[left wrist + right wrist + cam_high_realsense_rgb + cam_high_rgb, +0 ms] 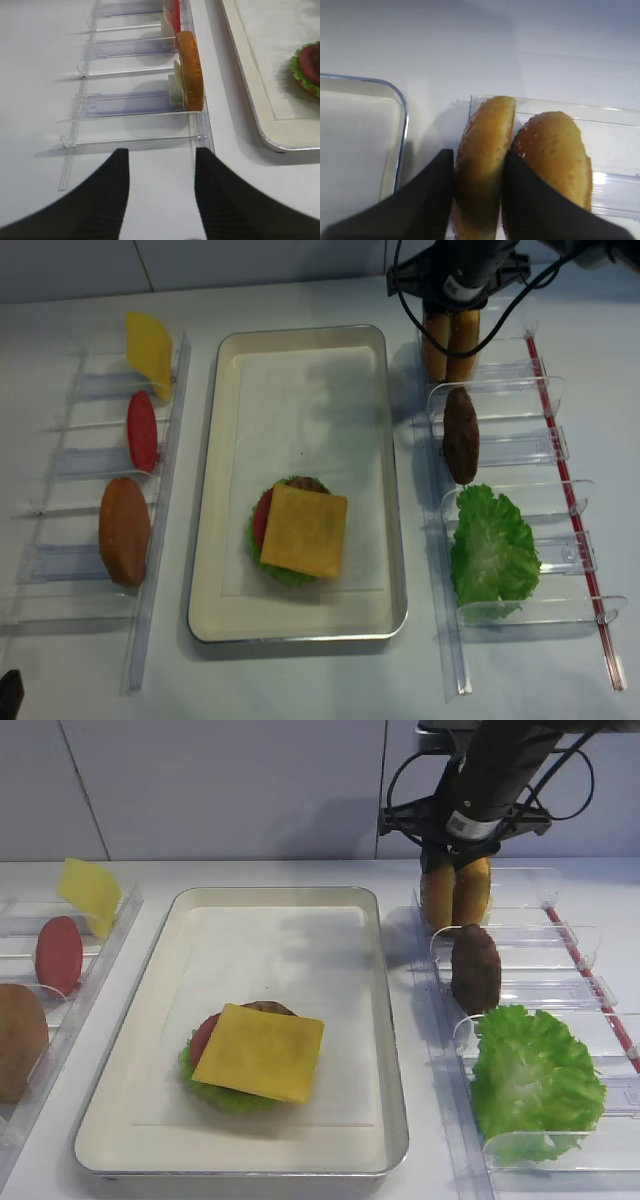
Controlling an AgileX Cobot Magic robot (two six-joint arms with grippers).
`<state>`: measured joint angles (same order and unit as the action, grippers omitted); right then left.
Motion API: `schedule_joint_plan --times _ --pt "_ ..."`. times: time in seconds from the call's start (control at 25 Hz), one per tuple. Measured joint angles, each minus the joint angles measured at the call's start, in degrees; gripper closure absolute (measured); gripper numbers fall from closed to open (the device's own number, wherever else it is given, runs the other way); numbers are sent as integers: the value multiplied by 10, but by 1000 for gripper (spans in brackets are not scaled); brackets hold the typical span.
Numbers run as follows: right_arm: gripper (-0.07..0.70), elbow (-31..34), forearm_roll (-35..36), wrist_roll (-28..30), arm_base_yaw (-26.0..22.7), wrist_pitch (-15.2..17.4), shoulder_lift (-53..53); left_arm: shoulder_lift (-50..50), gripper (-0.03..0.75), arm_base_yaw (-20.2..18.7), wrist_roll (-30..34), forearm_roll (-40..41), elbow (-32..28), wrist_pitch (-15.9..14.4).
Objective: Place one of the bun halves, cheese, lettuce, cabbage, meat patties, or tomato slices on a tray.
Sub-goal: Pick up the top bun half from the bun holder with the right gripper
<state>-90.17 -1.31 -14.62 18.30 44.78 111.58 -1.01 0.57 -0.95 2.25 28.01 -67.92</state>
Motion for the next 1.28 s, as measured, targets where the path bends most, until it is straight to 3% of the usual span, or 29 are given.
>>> schedule_joint_plan --times 0.6,1.04,1.28 --pt "374 -4 2 -5 0 6 0 0 390 0 0 0 0 0" --pt "375 -117 8 -5 0 121 0 0 390 0 0 0 0 0" --pt "376 -173 8 -5 0 201 0 0 390 0 0 0 0 0"
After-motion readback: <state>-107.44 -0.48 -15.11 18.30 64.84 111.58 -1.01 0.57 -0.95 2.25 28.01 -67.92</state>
